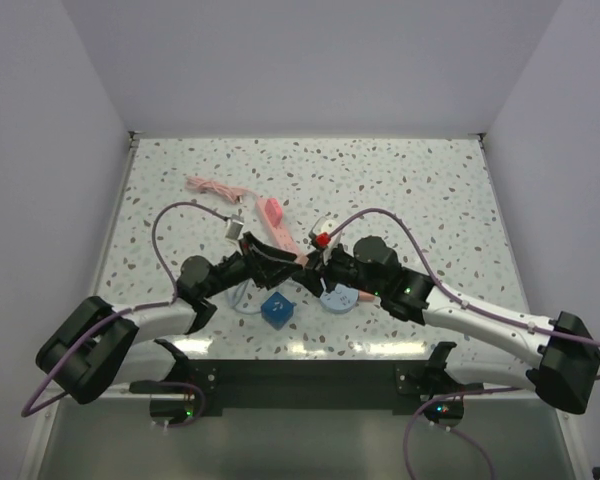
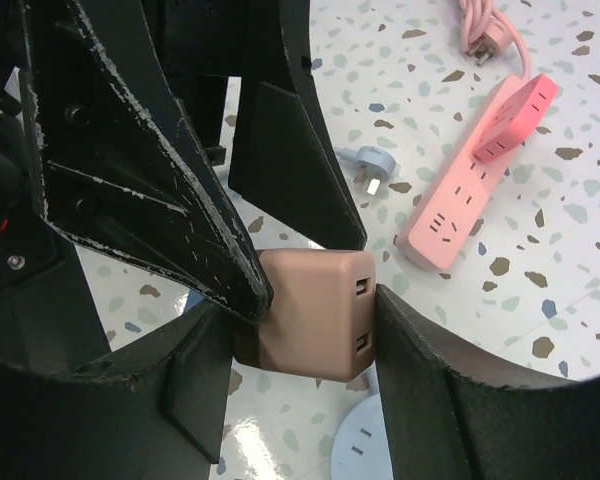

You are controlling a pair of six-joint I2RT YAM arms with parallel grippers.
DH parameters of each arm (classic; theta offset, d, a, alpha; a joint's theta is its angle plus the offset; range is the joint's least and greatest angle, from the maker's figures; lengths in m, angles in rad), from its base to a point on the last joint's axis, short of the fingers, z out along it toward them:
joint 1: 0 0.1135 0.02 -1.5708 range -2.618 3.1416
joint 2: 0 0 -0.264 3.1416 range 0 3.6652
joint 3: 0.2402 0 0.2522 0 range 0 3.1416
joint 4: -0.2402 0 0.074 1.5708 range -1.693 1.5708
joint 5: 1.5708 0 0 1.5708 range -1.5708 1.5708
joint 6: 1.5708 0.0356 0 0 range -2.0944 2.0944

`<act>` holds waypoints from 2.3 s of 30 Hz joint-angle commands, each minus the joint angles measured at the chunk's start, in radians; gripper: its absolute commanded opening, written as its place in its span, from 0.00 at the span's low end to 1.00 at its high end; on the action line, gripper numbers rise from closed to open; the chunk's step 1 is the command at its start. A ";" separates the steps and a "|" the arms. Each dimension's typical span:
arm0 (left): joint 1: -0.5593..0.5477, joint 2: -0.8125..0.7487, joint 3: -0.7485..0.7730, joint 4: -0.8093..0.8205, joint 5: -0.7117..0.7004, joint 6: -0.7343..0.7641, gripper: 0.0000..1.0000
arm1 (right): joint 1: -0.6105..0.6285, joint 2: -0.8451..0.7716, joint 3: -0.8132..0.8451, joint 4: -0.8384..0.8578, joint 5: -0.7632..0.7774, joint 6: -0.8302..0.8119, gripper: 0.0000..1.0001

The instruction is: Insert the plug

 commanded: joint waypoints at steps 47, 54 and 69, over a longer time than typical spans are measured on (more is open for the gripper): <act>0.143 -0.093 0.011 0.201 0.327 0.040 0.00 | -0.387 0.171 0.052 0.399 -0.828 0.467 0.89; 0.144 -0.135 0.014 0.117 0.308 0.083 0.00 | -0.387 0.171 0.029 0.507 -0.909 0.548 0.88; 0.144 -0.111 0.016 0.155 0.307 0.060 0.00 | -0.323 0.222 0.087 0.353 -0.949 0.427 0.77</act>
